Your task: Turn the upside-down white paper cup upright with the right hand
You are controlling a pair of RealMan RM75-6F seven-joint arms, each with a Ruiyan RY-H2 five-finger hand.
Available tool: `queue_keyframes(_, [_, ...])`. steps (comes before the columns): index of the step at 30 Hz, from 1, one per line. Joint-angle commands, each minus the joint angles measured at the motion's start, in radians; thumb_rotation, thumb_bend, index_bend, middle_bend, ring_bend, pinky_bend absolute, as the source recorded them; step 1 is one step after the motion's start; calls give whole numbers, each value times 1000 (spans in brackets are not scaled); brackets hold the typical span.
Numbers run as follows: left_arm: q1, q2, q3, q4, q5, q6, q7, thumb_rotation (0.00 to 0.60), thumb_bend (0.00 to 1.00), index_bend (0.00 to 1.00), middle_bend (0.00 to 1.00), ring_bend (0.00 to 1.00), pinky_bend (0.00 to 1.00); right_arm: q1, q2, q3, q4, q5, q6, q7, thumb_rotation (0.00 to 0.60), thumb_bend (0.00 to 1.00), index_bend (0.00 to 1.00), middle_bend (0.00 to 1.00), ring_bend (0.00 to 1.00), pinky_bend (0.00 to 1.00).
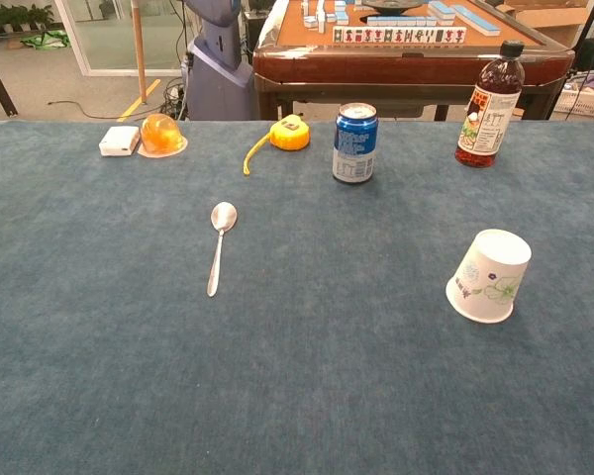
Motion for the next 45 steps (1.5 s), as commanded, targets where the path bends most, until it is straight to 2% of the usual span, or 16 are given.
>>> queue_keyframes(1, [1, -4, 0, 9, 13, 13, -2, 600, 171, 528, 407, 299, 597, -2, -5, 2, -2, -4, 9, -19, 600, 160, 530, 422, 338, 488])
queue_keyframes(11, [-1, -11, -5, 15, 21, 26, -30, 600, 171, 535, 407, 299, 597, 6, 0, -12, -9, -9, -19, -6, 600, 158, 530, 423, 339, 484])
queue_keyframes(14, [-5, -24, -9, 30, 22, 28, -28, 600, 171, 535, 408, 298, 597, 11, 19, -22, -21, -10, -45, -7, 600, 143, 530, 396, 327, 431])
queue_keyframes(20, [-4, -28, -11, 32, 23, 35, -31, 600, 171, 535, 407, 299, 597, 35, 86, -31, -112, -4, -110, -51, 600, 20, 508, 277, 210, 273])
queue_keyframes(26, [-3, -23, -13, 30, 20, 39, -40, 600, 171, 535, 407, 299, 597, 74, 160, -20, -245, 27, -193, -128, 600, 0, 416, 208, 146, 207])
queue_keyframes(32, [2, -13, -18, 29, 13, 49, -60, 600, 171, 535, 408, 299, 597, 130, 194, 9, -356, 112, -299, -251, 600, 0, 345, 127, 76, 133])
queue_keyframes(36, [9, -4, -21, 27, 10, 61, -76, 600, 171, 536, 407, 299, 597, 172, 190, 29, -410, 183, -364, -349, 600, 0, 275, 63, 12, 88])
queue_keyframes(39, [12, 2, -24, 26, 6, 66, -84, 600, 171, 537, 407, 299, 597, 201, 172, 43, -433, 227, -394, -420, 600, 0, 238, 40, 0, 69])
queue_keyframes(45, [20, 7, -21, 18, 17, 85, -76, 600, 171, 537, 407, 299, 597, 265, 116, 69, -433, 307, -444, -531, 600, 0, 227, 29, 0, 51])
